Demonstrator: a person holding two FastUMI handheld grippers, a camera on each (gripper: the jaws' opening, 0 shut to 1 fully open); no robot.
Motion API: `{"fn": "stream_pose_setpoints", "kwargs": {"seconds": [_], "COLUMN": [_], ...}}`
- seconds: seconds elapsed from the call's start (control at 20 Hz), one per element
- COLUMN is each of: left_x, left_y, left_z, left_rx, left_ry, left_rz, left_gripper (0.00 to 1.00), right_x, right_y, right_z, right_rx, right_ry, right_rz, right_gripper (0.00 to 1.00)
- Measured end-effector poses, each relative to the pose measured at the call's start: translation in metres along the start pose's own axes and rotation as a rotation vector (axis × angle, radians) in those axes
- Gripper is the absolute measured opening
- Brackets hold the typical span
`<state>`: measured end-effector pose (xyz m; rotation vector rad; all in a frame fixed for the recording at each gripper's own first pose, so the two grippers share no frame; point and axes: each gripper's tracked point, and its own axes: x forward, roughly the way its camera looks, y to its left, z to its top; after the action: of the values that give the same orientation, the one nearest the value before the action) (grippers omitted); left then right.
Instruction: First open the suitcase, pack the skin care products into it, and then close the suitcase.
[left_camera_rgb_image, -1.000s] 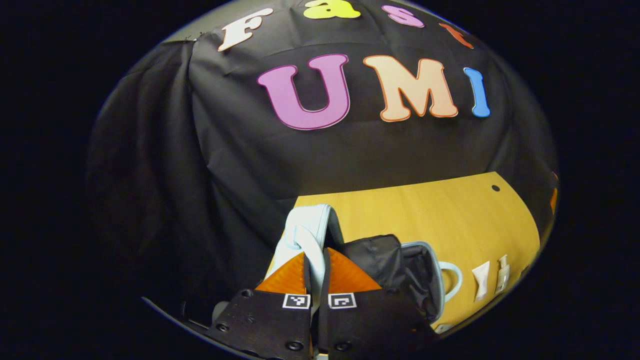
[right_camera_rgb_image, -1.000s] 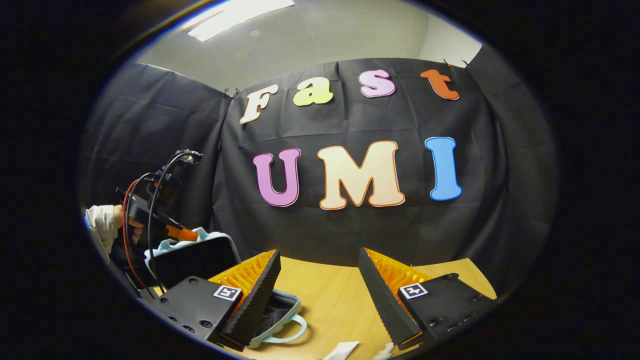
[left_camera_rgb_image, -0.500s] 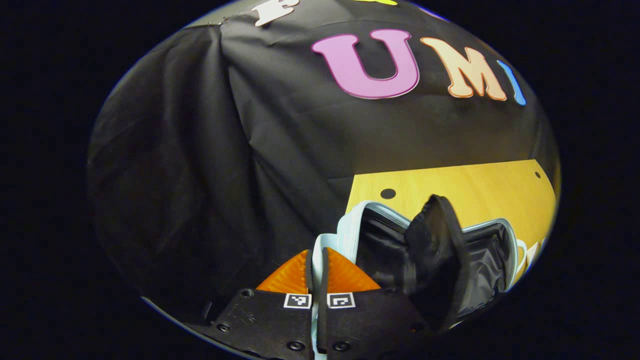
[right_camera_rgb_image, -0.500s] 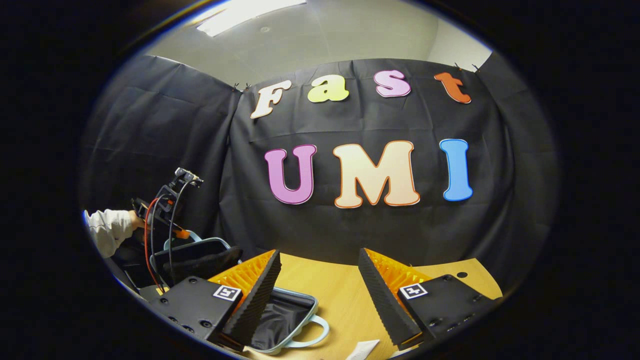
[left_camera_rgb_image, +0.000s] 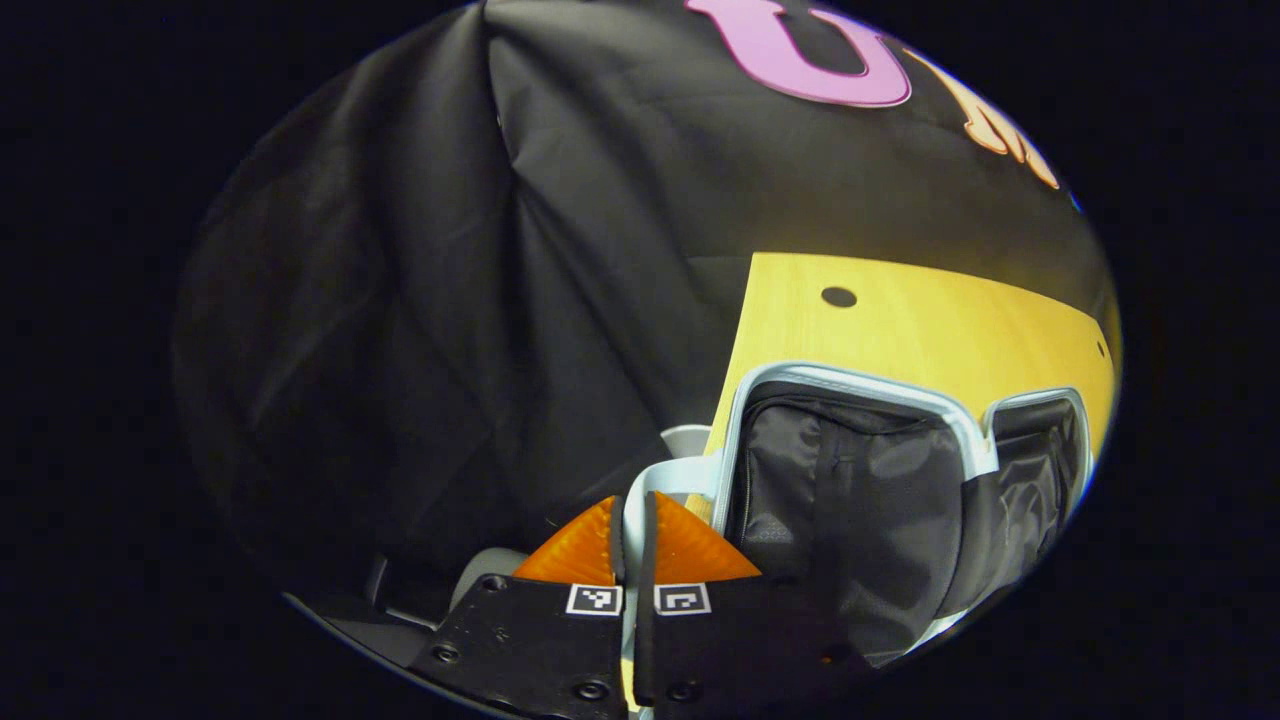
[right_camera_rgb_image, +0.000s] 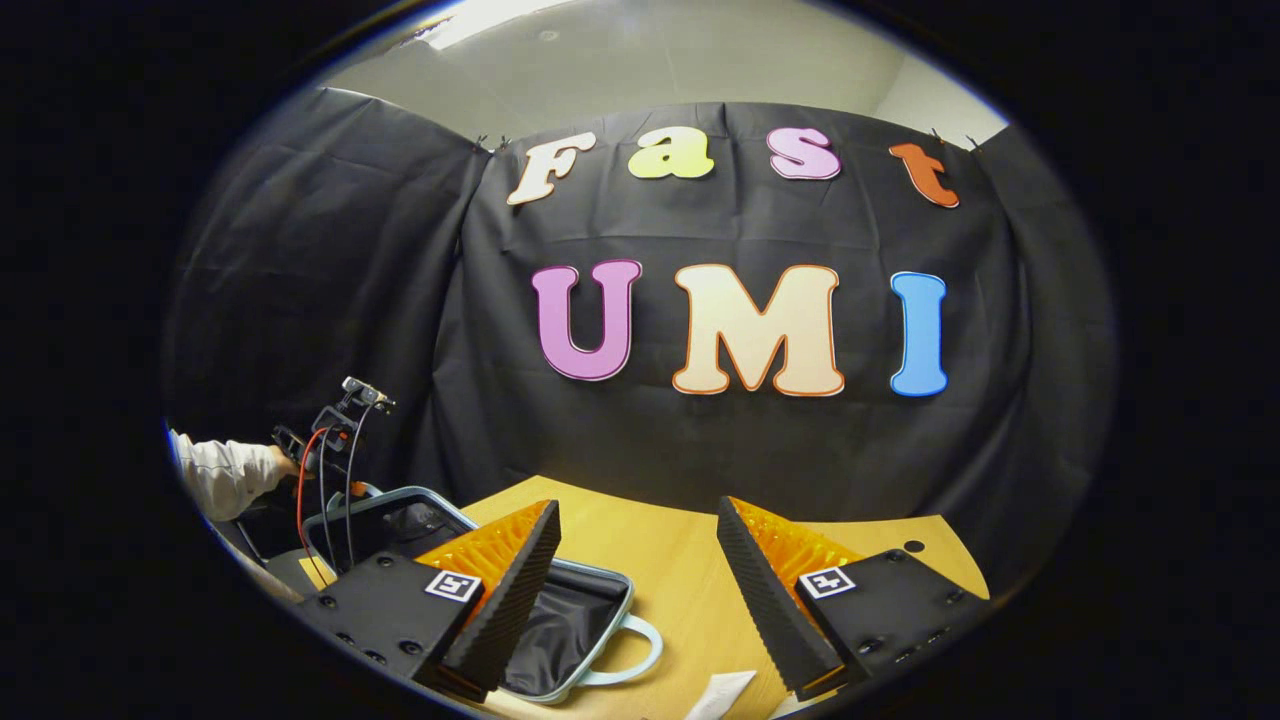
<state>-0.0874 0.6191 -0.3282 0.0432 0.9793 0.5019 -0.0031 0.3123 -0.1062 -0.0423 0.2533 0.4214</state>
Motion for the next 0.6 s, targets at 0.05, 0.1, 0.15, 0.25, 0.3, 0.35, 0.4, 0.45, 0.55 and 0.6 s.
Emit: {"fn": "stream_pose_setpoints", "kwargs": {"seconds": [0.05,0.1,0.15,0.25,0.3,0.35,0.4,0.45,0.55,0.6], "left_x": [0.012,0.018,0.026,0.035,0.037,0.036,0.040,0.042,0.032,0.025], "left_y": [0.002,0.006,0.006,0.019,0.016,0.014,0.015,0.020,0.038,0.042], "left_z": [-0.011,-0.016,-0.024,-0.030,-0.034,-0.031,-0.031,-0.034,-0.025,-0.015], "left_rx": [-0.007,-0.014,-0.027,-0.020,-0.013,-0.004,0.005,0.004,-0.034,-0.066], "left_ry": [0.025,0.046,0.065,0.066,0.048,0.026,0.007,0.005,-0.049,-0.094], "left_rz": [0.004,0.000,-0.009,0.020,0.024,0.029,0.057,0.089,0.158,0.166], "left_gripper": [0.00,0.00,0.00,0.00,0.00,0.00,0.00,0.03,0.46,0.64], "right_x": [0.001,0.000,0.000,0.000,0.000,-0.001,-0.002,-0.002,-0.002,-0.002], "right_y": [0.000,-0.001,-0.002,-0.002,-0.002,-0.001,0.001,0.001,0.002,0.000], "right_z": [-0.002,-0.002,-0.002,-0.003,-0.006,-0.006,-0.004,-0.002,0.000,0.001], "right_rx": [-0.006,-0.013,-0.021,-0.036,-0.041,-0.044,-0.044,-0.045,-0.050,-0.051], "right_ry": [0.011,0.017,0.021,0.030,0.036,0.036,0.032,0.028,0.016,0.009], "right_rz": [-0.007,-0.016,-0.024,-0.037,-0.038,-0.039,-0.035,-0.032,-0.023,-0.018], "right_gripper": [0.99,0.99,0.99,1.00,1.00,1.00,1.00,1.00,1.00,1.00]}}
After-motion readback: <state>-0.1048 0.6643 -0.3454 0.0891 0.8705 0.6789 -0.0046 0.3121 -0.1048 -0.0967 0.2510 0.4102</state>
